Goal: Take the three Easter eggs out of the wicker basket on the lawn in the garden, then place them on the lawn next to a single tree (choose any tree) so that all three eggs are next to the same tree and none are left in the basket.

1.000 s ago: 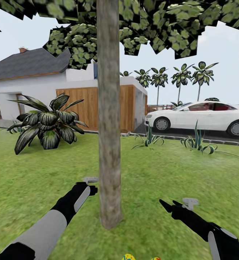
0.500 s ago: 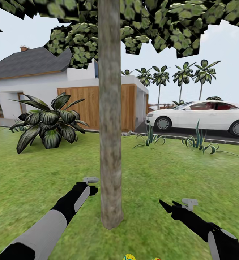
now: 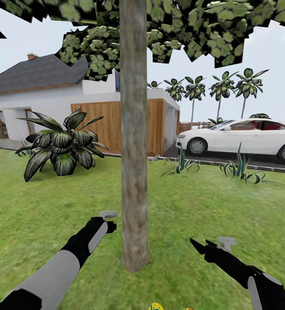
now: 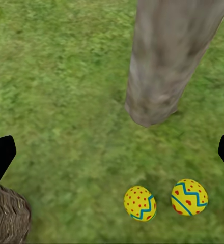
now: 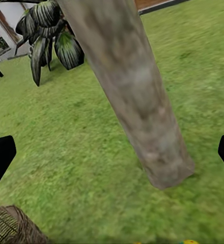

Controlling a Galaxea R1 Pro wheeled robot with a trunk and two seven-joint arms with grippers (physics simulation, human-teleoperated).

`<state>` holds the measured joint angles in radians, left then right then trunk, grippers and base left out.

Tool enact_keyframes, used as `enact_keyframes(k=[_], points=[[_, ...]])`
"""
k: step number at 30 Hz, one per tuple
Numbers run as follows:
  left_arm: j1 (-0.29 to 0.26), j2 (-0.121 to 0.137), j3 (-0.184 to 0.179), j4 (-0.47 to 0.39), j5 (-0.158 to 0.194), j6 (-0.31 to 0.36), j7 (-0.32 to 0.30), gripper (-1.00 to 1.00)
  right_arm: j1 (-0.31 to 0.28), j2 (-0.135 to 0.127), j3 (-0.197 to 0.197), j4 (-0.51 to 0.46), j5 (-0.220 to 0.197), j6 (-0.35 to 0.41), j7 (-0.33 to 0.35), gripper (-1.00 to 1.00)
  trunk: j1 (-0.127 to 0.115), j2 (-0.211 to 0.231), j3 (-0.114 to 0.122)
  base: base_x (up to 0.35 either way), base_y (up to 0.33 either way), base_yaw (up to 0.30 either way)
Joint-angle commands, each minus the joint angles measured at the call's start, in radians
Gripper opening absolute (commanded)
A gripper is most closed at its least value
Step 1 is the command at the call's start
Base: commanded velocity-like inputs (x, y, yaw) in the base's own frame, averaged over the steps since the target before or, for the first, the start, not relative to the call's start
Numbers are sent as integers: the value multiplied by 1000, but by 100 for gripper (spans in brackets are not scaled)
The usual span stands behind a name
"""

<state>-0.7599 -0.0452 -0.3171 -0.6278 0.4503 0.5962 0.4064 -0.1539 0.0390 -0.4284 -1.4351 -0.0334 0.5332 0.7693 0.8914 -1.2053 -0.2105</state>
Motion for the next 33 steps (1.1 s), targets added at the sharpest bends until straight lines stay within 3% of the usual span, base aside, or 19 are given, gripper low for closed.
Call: enact_keyframes(k=[1,19,33], points=[[-1,1,-5,-1,10,2,9,100,-1,1,-3,-1,-3,8,4,100,-4,6,1,0,0,63],[-1,1,-5,-1,11,2,9,100,-1,1,-3,-1,-3,8,4,100,-73,132,43,0,0,63],[-1,1,-5,-1,10,2,9,100,-1,1,-3,4,-5,8,-35,100,-127,230,75,0,0,64]])
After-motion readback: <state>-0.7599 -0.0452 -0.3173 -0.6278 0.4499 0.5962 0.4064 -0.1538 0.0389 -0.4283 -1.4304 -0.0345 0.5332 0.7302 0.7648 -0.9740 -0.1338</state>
